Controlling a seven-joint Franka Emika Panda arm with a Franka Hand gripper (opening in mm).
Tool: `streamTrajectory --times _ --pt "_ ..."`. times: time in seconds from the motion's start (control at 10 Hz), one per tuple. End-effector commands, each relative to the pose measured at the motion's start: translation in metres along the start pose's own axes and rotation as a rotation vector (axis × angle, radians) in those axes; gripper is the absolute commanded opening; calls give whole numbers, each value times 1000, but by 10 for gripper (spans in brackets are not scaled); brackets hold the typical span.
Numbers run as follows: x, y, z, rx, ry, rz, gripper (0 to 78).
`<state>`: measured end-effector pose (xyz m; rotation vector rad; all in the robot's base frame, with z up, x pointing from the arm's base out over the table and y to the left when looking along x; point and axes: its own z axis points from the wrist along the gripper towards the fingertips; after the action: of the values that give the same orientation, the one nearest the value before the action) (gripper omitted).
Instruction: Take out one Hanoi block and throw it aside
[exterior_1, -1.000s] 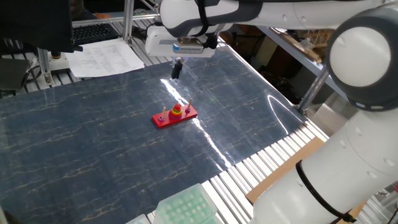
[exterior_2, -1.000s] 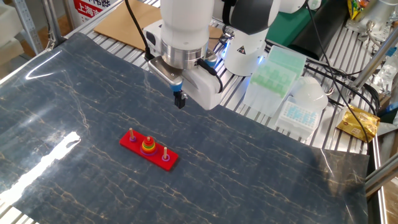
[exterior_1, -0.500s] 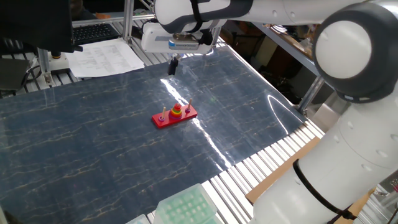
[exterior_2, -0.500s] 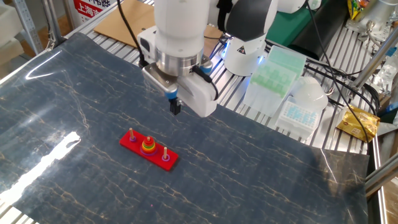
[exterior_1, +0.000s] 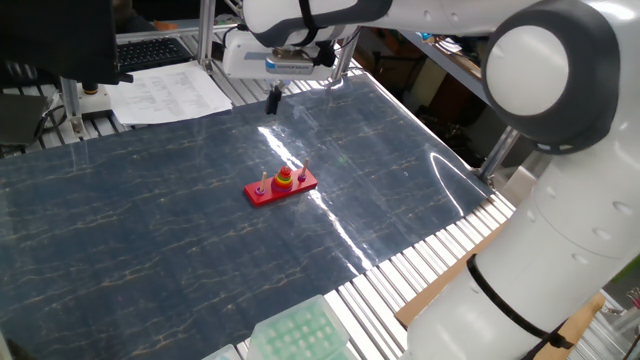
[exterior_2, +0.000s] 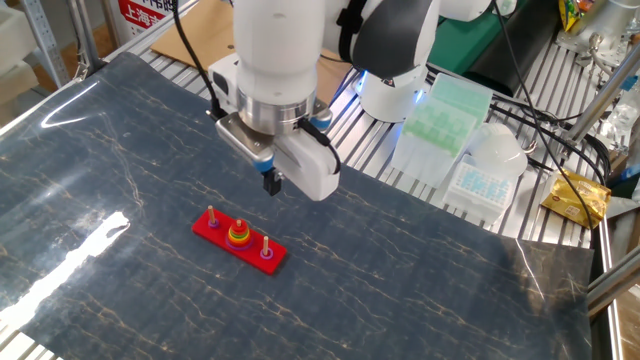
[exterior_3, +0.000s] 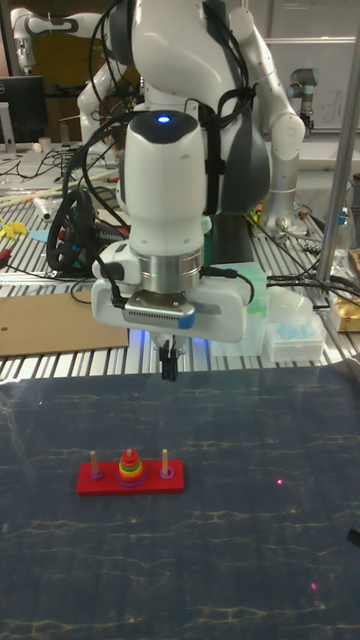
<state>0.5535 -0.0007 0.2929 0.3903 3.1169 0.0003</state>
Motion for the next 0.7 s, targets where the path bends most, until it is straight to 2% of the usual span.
streamTrajectory --times 0.1,0.7 --pt "-1 0 -2 2 -7 -8 0" --pt "-1 0 -1 -2 3 -35 0"
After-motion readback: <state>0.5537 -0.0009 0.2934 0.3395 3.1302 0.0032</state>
